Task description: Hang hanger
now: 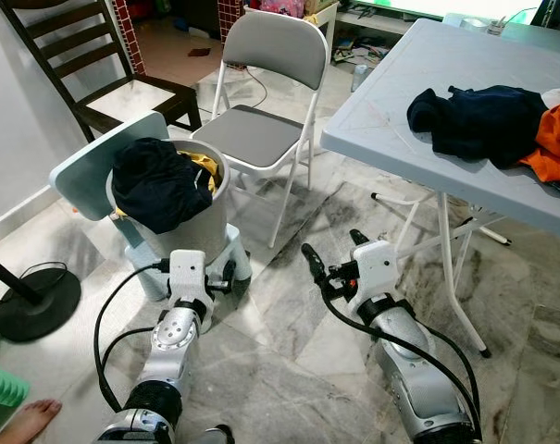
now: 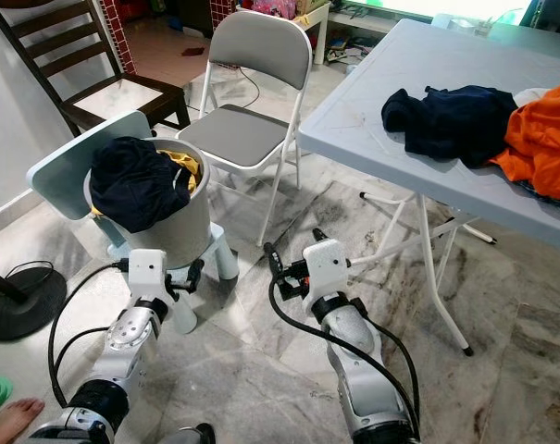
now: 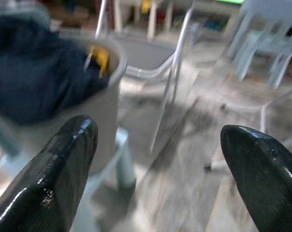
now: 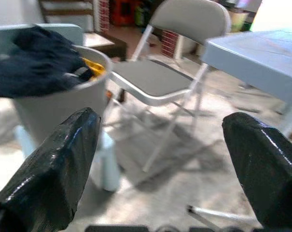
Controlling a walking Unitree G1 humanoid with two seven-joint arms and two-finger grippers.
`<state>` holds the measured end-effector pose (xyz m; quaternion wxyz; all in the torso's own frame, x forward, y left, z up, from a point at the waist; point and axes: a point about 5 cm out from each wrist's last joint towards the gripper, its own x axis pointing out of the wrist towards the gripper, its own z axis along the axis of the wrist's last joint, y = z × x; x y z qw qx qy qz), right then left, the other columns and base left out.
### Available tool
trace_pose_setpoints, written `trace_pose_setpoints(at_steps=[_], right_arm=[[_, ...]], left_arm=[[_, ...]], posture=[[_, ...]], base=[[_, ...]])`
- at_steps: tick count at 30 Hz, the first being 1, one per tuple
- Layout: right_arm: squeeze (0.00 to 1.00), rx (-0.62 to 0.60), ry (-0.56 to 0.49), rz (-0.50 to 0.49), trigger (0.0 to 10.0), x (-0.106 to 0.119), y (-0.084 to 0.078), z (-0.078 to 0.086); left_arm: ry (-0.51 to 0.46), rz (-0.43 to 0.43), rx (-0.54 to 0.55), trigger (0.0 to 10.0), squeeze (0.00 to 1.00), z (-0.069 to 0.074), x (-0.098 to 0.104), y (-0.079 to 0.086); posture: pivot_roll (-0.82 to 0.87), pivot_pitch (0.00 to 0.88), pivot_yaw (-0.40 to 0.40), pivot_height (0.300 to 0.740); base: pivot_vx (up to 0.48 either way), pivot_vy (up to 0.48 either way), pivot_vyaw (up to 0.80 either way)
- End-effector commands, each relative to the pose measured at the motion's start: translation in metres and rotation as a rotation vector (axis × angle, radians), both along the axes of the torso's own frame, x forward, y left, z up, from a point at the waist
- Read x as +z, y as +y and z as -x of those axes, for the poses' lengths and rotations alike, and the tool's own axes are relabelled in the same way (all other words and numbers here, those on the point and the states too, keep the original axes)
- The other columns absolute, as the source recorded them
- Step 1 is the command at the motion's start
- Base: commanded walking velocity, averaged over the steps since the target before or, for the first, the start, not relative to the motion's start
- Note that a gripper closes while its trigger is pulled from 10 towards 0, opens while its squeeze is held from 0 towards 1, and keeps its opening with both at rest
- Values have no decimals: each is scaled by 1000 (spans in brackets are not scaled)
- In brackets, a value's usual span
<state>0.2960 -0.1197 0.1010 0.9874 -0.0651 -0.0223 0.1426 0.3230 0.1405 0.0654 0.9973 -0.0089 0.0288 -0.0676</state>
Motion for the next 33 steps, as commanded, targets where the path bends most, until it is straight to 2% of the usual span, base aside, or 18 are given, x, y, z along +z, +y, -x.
trace_pose_setpoints(at_steps=[1, 3, 7, 9, 14, 21, 33], right_arm=[[0, -29, 8, 4, 10000, -3, -6, -1], [0, -53, 2, 19, 10000, -3, -12, -3], [0, -73, -4, 28, 10000, -2, -17, -5], [0, -99, -2, 26, 10000, -2, -24, -4], [0, -131, 13, 21, 10000, -8, -38, 3], [0, -133, 11, 25, 10000, -7, -40, 4], [0, -117, 0, 0, 10000, -4, -35, 0]], left_arm=[[-27, -1, -29, 10000, 0, 1, 6, -2], [-79, -8, -59, 10000, 0, 6, 16, -1], [-91, -16, -63, 10000, 0, 16, 18, 5], [-65, -47, -34, 10000, 0, 28, 8, 17], [-19, -52, 21, 10000, 0, 47, -3, 29], [-6, -51, 33, 10000, 0, 51, -3, 28], [4, -32, 49, 10000, 0, 44, 3, 28]], posture=[[86, 134, -20, 740], [90, 134, -22, 740], [98, 134, -22, 740], [106, 135, -25, 740], [115, 139, -32, 740], [114, 142, -36, 740], [113, 138, -29, 740]], base=[[0, 0, 0], [0, 0, 0], [0, 0, 0], [0, 0, 0], [0, 0, 0], [0, 0, 0], [0, 0, 0]])
